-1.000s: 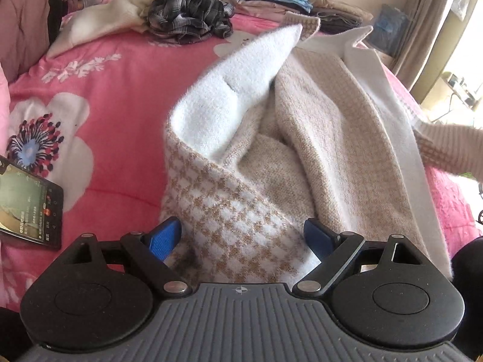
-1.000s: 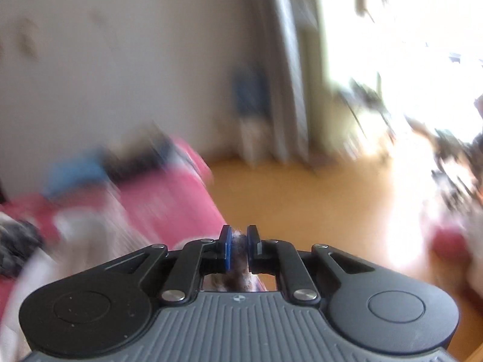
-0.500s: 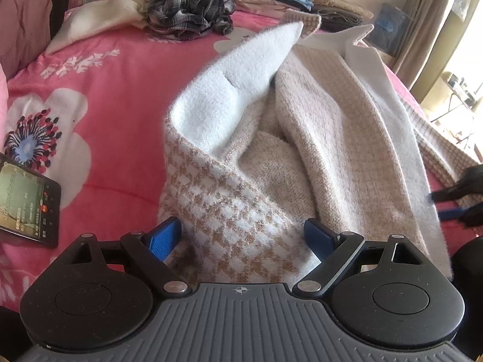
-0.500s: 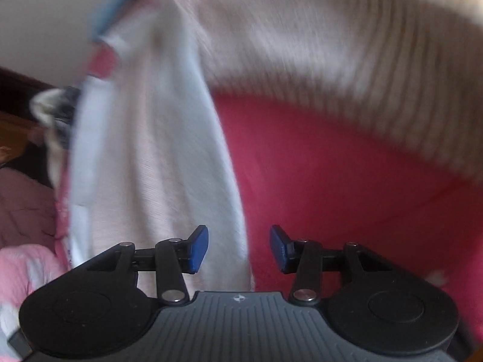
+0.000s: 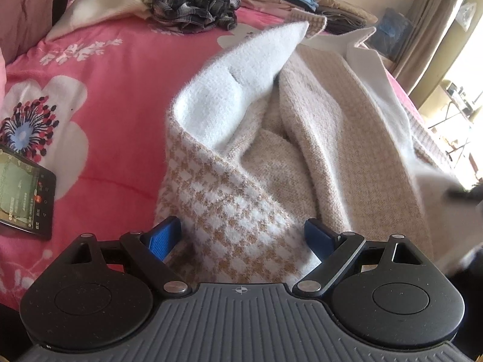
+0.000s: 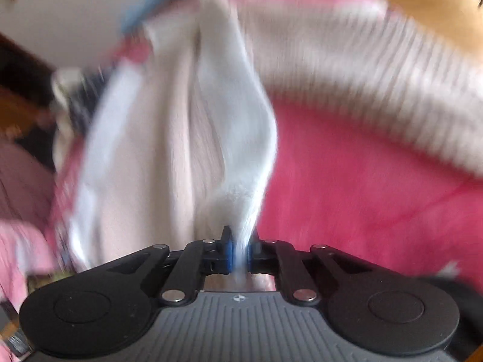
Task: Fold clothes
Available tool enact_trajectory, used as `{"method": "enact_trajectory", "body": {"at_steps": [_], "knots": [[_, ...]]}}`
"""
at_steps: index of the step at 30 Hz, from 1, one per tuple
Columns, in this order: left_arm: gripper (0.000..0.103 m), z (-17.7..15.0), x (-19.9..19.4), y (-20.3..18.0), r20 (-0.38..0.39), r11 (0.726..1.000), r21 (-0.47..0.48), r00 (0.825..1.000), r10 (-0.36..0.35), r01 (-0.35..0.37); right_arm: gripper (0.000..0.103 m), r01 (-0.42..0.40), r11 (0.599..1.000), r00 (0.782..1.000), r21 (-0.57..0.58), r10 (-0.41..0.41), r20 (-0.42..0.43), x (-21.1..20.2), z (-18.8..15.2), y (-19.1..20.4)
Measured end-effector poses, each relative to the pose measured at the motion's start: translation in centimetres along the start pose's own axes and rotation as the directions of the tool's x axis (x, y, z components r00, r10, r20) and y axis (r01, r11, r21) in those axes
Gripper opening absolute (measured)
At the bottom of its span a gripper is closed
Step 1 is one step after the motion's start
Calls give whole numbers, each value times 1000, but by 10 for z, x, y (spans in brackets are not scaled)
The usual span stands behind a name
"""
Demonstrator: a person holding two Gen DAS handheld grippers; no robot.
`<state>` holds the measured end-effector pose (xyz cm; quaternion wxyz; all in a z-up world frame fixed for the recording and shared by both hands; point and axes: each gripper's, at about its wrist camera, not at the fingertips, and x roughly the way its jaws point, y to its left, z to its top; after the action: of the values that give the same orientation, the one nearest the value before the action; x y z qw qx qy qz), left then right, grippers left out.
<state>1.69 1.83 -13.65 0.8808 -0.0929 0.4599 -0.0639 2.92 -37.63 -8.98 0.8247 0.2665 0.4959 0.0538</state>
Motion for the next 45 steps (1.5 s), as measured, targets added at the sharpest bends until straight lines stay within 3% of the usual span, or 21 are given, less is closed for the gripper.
{"method": "enact_trajectory", "body": {"at_steps": [3,6,9,13,16,17,19,20,23,27,31,33,36,38,41,43,45], "knots": [[90,0,1,-2,-2,1000,13,1000,7,-7,7,-15,1000,983,27,10,185,-61,29,-12],[90,0,0,-3,-1,1000,22,1000,12,-12,7,-5,998,944,58,-14,329,-112,62,-34],[90,1,2,-2,-7,1000,18,1000,15,-15,7,25,993,915,114,-69,397,-133,82,-62],[90,1,2,-3,-14,999,25,1000,26,-26,7,111,967,911,229,-191,366,-114,80,-110],[90,1,3,-4,-18,999,34,999,32,-31,7,195,920,919,341,-293,265,-84,60,-158],[90,1,3,-4,-19,999,36,999,33,-32,7,238,899,911,367,-337,236,-74,54,-172],[90,2,3,-4,-20,999,40,999,35,-34,7,359,844,867,398,-459,192,-61,44,-197],[90,2,3,-3,-20,999,41,999,35,-34,14,374,825,856,424,-483,184,-64,40,-210],[90,0,-3,-10,-4,997,70,999,34,-34,19,257,804,874,536,-430,226,-86,32,-230],[90,-4,-11,-19,19,993,112,999,31,-33,21,267,880,859,394,-402,316,-113,42,-186],[89,-7,-26,-24,50,991,131,999,12,-18,37,138,979,908,149,-185,375,-114,62,-89],[89,-7,-39,-20,71,994,105,997,-12,4,46,78,997,934,-23,-65,352,-98,66,-34],[89,-3,-62,-4,117,999,43,993,-30,25,50,-50,963,970,-264,110,218,-56,59,43],[89,1,-77,14,145,999,-21,989,-21,25,52,-148,913,976,-381,196,91,-23,38,85],[89,7,-93,38,174,995,-92,985,-10,26,52,-245,835,968,-493,236,-81,28,-4,134],[89,11,-100,51,188,992,-122,982,-2,26,52,-309,777,951,-548,243,-191,61,-36,163],[89,14,-104,62,193,990,-141,981,4,23,52,-342,733,939,-588,238,-250,80,-59,183]]}}
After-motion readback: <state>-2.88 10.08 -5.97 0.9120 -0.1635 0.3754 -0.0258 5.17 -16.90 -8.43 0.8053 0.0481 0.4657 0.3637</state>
